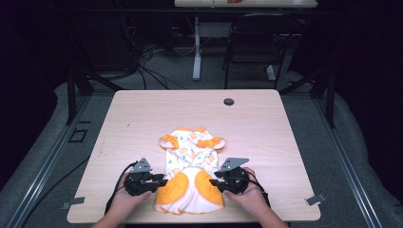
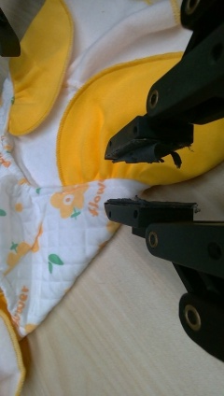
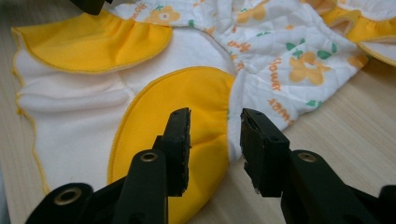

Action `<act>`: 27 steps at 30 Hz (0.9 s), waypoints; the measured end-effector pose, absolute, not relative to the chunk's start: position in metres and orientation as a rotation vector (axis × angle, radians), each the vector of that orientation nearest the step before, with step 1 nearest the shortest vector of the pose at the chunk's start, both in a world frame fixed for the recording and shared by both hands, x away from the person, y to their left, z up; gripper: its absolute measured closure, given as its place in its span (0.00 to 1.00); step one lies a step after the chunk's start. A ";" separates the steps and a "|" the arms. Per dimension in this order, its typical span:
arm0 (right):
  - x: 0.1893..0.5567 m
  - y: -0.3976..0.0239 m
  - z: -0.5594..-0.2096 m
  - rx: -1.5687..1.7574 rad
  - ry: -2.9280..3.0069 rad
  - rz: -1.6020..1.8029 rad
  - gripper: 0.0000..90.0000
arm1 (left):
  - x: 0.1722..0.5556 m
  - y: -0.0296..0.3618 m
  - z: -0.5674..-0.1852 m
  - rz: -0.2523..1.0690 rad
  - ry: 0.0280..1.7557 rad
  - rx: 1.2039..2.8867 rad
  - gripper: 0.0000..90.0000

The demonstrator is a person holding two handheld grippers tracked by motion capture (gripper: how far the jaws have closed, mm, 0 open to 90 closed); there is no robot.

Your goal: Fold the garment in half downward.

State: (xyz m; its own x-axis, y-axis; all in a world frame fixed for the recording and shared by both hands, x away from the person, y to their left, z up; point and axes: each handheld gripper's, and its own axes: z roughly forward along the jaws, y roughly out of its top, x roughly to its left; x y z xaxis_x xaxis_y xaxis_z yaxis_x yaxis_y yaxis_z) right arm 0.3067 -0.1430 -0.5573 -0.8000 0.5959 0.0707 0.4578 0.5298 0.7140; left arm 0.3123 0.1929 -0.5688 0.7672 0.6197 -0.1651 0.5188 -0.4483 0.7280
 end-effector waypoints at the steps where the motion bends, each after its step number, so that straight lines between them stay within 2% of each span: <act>1: 0.307 -0.143 -0.557 0.900 2.585 1.125 0.70 | 0.312 0.193 -0.569 0.158 0.847 2.143 0.77; 10: 0.343 -0.143 -0.526 0.936 2.626 1.014 0.70 | 0.359 0.174 -0.539 0.232 0.795 2.217 0.75; 16: 0.372 -0.139 -0.504 0.943 2.625 0.984 0.72 | 0.391 0.166 -0.515 0.246 0.814 2.201 0.75; 22: 0.396 -0.136 -0.499 0.945 2.633 0.946 0.72 | 0.415 0.162 -0.507 0.246 0.800 2.195 0.76; 27: 0.423 -0.128 -0.503 0.930 2.651 0.876 0.74 | 0.443 0.160 -0.514 0.260 0.836 2.235 0.82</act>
State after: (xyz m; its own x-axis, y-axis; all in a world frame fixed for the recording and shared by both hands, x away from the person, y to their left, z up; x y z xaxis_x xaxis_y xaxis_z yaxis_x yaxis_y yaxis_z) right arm 0.4229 -0.1277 -0.5032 -0.7827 0.6223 0.0086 0.5049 0.6268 0.5934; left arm 0.4430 0.1599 -0.5144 0.7691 0.6363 -0.0603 0.4902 -0.5266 0.6945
